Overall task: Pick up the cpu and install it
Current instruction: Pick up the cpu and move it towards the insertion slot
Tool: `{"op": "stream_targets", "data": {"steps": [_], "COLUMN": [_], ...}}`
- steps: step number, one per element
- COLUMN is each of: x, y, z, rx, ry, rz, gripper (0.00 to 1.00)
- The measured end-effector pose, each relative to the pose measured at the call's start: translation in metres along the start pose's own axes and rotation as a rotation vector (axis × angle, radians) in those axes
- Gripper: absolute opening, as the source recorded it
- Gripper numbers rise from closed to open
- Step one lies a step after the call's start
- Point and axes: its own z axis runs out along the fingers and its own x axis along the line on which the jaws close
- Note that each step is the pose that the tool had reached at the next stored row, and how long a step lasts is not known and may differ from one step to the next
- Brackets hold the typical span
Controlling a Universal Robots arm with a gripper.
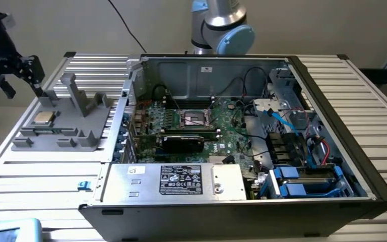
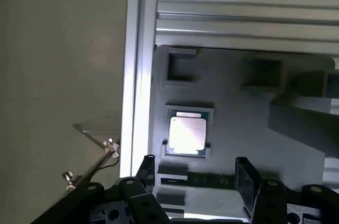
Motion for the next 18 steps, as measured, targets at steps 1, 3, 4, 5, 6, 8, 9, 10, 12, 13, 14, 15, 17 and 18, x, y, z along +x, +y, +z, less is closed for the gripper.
{"op": "stream_targets", "data": {"steps": [1,3,4,5,6,8,9,10,12,13,14,15,17,18], "x": [0.0,0.0,0.0,0.0,0.0,0.0,0.0,0.0,0.0,0.0,0.0,-0.001,-0.001,-0.001], "y": [-0.0002,-0.0003,-0.0003,-0.0004,-0.0005,-0.0007,-0.001,-0.0015,-0.0024,-0.0024,-0.0024,-0.0025,-0.0026,-0.0026], "z": [0.0003,0.003,0.0048,0.0065,0.0082,0.0113,0.0127,0.014,0.0172,0.019,0.0208,0.0227,0.0262,0.0281], "rx": [-0.0001,-0.0001,-0.0003,-0.0003,-0.0004,-0.0007,-0.0019,-0.0031,-0.0037,-0.0037,-0.0037,-0.0037,-0.0037,-0.0037], "ry": [0.0009,0.002,0.0026,0.004,0.0056,0.0091,0.0107,0.0125,0.0137,0.0138,0.0138,0.0138,0.0139,0.0139], "rz": [0.0,0.0,0.0,0.0,0.0,0.0,0.0,0.0,0.0,0.0,0.0,0.0,0.001,0.001], "gripper": [0.72,0.72,0.72,0.72,0.72,0.72,0.72,0.72,0.72,0.72,0.72,0.72,0.72,0.72]}}
